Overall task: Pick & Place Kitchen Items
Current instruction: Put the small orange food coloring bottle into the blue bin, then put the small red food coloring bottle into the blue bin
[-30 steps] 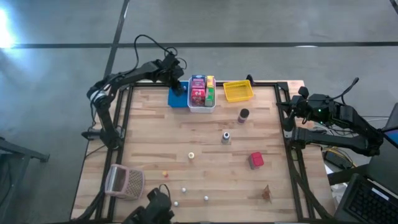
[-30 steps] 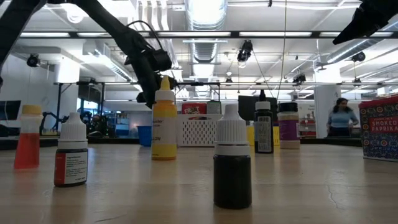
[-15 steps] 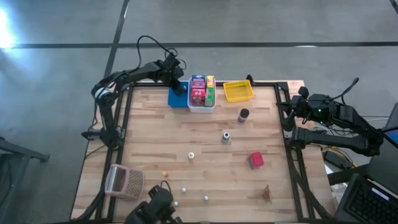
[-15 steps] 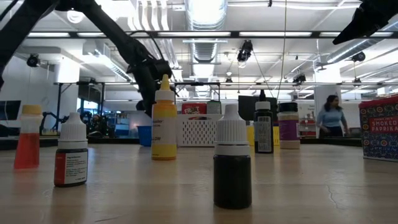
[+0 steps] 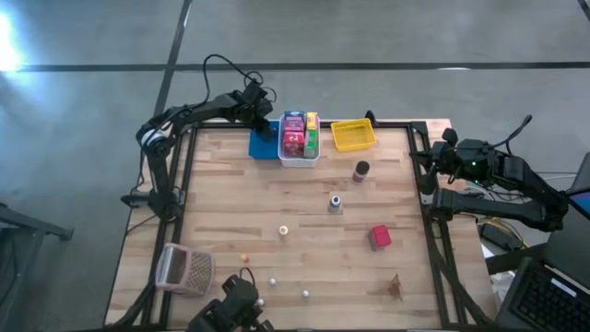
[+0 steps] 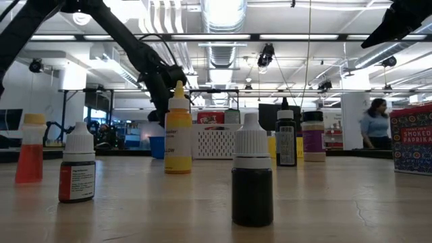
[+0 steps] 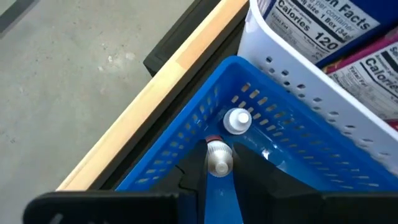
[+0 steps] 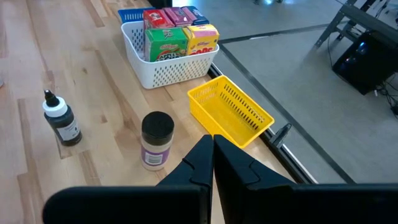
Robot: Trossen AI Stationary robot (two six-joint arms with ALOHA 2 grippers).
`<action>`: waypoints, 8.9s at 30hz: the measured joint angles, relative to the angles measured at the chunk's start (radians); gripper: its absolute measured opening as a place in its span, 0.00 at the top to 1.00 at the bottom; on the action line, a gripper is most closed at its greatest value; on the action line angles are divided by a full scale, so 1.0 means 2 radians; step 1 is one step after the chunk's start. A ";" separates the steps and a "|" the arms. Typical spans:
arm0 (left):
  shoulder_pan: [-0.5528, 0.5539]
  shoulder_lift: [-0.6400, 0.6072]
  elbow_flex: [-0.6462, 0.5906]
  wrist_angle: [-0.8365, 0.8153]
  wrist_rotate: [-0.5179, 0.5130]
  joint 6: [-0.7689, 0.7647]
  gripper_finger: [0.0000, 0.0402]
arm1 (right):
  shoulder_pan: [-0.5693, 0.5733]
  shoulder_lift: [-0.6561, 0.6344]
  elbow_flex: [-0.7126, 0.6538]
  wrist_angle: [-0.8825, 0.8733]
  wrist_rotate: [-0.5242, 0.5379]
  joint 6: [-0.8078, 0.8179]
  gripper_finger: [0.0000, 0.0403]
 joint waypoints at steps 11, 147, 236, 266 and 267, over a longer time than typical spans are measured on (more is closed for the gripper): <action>-0.002 0.000 -0.020 0.029 0.000 -0.003 0.84 | 0.000 0.000 0.000 0.000 0.000 0.001 0.98; -0.714 -0.022 -0.020 -0.073 -0.086 -0.039 0.52 | 0.000 0.000 0.000 0.000 0.000 0.000 0.98; -0.055 -0.224 -0.033 -0.135 0.043 -0.005 0.81 | 0.000 0.000 0.000 0.000 0.000 0.001 0.98; 0.030 -0.017 -0.018 -0.034 0.052 0.150 0.81 | 0.000 0.000 0.000 0.000 0.000 0.001 0.98; 0.030 -0.014 -0.018 -0.029 0.051 0.150 0.81 | 0.000 0.000 0.000 0.000 0.000 0.001 0.98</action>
